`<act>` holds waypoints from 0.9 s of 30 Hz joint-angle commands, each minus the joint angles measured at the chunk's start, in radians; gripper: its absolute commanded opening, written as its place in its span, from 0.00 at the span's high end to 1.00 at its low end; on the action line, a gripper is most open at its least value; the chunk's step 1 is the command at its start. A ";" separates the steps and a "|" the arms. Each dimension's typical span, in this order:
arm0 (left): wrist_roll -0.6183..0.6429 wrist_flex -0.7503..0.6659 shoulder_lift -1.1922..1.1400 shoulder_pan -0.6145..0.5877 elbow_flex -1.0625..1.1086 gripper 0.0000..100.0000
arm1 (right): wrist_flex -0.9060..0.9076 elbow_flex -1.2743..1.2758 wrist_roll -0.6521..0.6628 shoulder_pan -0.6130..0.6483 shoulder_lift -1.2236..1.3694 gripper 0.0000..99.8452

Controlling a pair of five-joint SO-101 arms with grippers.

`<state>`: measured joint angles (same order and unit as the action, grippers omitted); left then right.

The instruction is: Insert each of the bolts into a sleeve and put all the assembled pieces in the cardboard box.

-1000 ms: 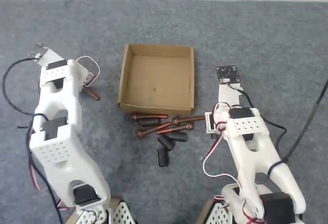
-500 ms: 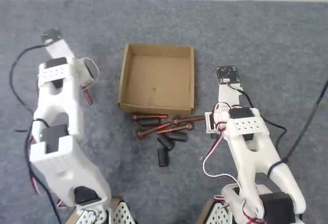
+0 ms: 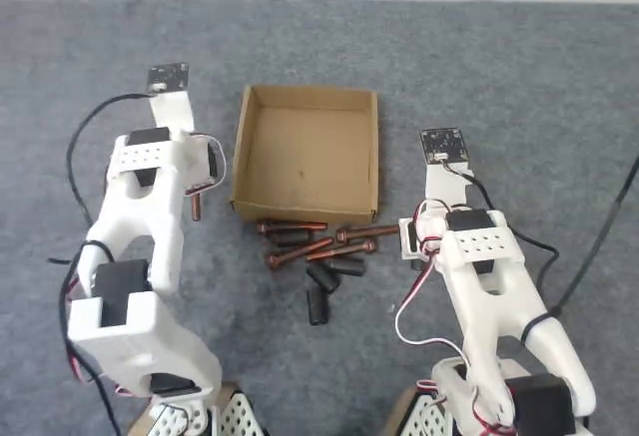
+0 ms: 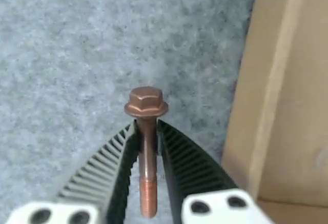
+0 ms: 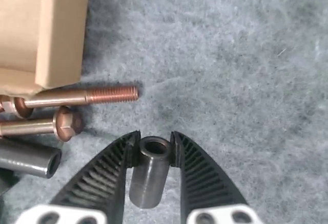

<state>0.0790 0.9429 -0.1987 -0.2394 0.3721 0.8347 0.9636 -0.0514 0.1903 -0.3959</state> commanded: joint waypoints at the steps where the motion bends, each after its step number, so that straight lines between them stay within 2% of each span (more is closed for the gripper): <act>1: -0.015 -0.009 0.003 0.008 -0.036 0.96 | -0.019 -0.005 0.015 -0.013 -0.058 0.99; 6: -0.020 0.109 -0.086 0.006 -0.145 0.96 | -0.019 -0.006 0.015 -0.015 -0.059 0.99; 10: -0.080 0.157 -0.124 0.009 -0.193 0.96 | -0.019 -0.006 0.015 -0.015 -0.059 0.99; 21: -0.101 0.158 -0.126 0.012 -0.194 0.96 | -0.048 -0.012 0.015 -0.077 -0.058 0.99; 24: -0.101 0.158 -0.126 0.012 -0.194 0.91 | -0.051 -0.012 0.015 -0.074 -0.058 0.99; 27: -0.101 0.158 -0.129 0.012 -0.194 0.85 | -0.048 -0.011 0.015 -0.076 -0.058 0.93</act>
<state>-0.0161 1.0932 -0.3429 -0.2378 0.2309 0.7994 0.9636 -0.0514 0.1274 -0.3959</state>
